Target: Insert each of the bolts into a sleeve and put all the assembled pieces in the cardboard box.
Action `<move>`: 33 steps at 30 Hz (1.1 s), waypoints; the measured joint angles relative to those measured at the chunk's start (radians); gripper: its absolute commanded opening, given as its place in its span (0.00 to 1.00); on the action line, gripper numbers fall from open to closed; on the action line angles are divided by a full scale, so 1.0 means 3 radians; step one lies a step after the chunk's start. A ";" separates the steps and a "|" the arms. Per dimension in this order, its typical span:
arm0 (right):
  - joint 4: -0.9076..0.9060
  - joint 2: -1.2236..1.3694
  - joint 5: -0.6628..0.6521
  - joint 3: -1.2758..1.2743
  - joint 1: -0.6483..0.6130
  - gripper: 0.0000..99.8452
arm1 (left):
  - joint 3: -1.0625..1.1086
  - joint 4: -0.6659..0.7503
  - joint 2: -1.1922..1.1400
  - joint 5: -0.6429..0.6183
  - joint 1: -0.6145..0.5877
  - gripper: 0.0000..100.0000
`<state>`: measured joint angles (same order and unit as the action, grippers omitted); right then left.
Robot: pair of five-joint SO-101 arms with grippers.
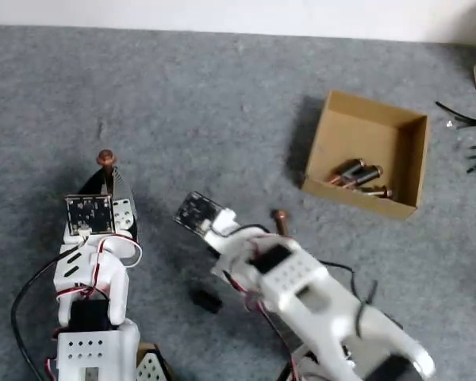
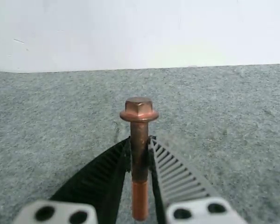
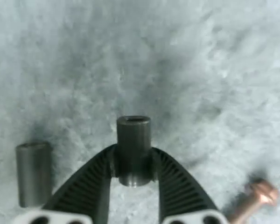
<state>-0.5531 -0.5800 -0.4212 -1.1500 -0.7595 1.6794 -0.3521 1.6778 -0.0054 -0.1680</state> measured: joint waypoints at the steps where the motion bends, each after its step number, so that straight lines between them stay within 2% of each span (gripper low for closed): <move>1: 0.0092 -0.0179 0.0000 -0.0148 0.0000 0.00 | 0.0000 0.0000 0.0000 0.0000 0.0000 0.01; 6: 0.0450 -0.1100 0.0128 -0.0731 0.0000 0.00 | 0.0000 0.0000 0.0000 0.0000 0.0041 0.01; 11: 0.0926 -0.1637 0.0153 -0.1176 0.0000 0.00 | 0.0000 0.0000 0.0000 0.0000 0.0527 0.01; 14: 0.1243 -0.1744 0.0153 -0.1376 0.0000 0.00 | 0.0005 0.0000 0.0000 0.0000 0.0726 0.01; 19: 0.1775 -0.1770 0.0153 -0.1621 0.0000 0.00 | 0.0005 0.0000 0.0000 0.0000 0.0803 0.01; 28: 0.2782 -0.1800 0.0164 -0.1724 0.0292 0.00 | 0.0005 0.0000 0.0000 0.0000 0.1151 0.01; 30: 0.2828 -0.1800 0.0164 -0.1724 0.0297 0.00 | 0.0000 0.0000 0.0005 -0.0097 0.1156 0.01; 33: 0.2854 -0.1800 0.0164 -0.1724 0.0307 0.00 | -0.0051 0.0000 0.0010 -0.0604 0.0962 0.01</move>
<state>0.3030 -1.1201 -0.3721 -1.6671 -0.6674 1.6640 -0.3521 1.6809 -0.1864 0.1204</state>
